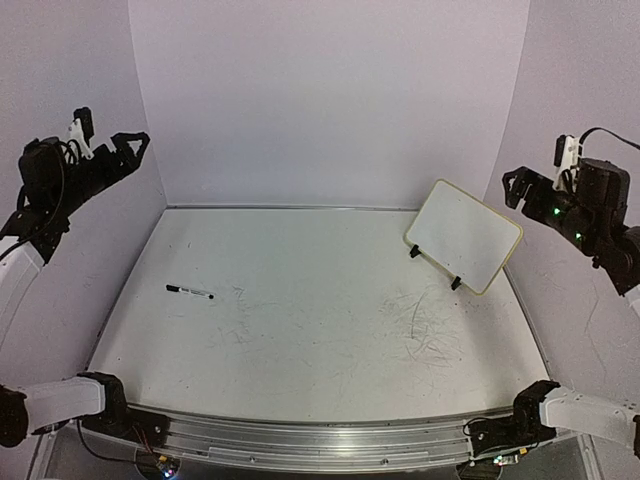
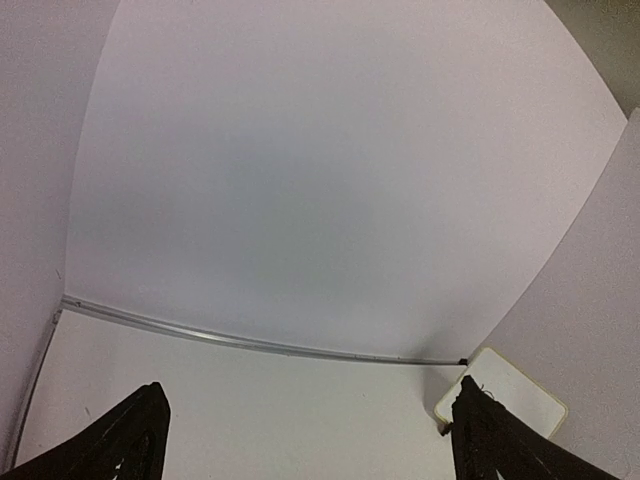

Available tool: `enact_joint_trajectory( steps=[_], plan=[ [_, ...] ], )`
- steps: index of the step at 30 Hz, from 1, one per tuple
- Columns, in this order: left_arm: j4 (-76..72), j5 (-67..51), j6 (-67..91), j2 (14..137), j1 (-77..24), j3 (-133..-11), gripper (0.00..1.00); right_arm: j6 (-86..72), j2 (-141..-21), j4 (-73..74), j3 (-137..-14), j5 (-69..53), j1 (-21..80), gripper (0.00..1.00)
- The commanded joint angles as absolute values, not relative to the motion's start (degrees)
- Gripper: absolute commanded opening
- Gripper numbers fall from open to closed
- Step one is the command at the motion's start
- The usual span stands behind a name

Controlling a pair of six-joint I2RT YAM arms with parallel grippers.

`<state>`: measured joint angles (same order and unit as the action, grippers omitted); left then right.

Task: Write a sentence on the whiteboard
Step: Move the whiteboard stand to the center of the board.

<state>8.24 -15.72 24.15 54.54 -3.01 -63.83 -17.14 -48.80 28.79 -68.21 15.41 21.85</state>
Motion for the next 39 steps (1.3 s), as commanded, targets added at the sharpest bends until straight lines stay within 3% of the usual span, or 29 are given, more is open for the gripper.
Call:
enact_joint_trajectory(
  steps=[1,11,16,23,30,39],
  plan=[
    [9.0,-22.9,22.7,56.9,-3.0,-61.9,0.99,-18.3,-48.4,28.0,-67.5,16.4,22.0,0.98],
    [8.8,-25.2,20.3,64.6,-6.2,-62.4,0.99,-22.8,-49.5,25.5,-57.4,18.9,22.0,0.98],
    [8.8,-19.2,17.8,71.5,-14.8,-65.5,0.99,-24.3,-55.8,24.8,-56.0,15.6,22.0,0.98],
    [9.4,-22.8,19.3,79.8,-15.9,-74.2,0.99,-28.3,-63.0,21.2,-54.1,11.7,22.0,0.98],
    [11.7,-19.7,14.7,79.6,-15.9,-74.8,0.99,-32.4,-69.0,18.4,-52.8,12.7,22.0,0.98],
    [11.9,-17.1,10.9,76.2,-15.9,-71.2,0.99,-52.0,-80.2,18.7,-52.6,21.7,21.9,0.98]
  ],
)
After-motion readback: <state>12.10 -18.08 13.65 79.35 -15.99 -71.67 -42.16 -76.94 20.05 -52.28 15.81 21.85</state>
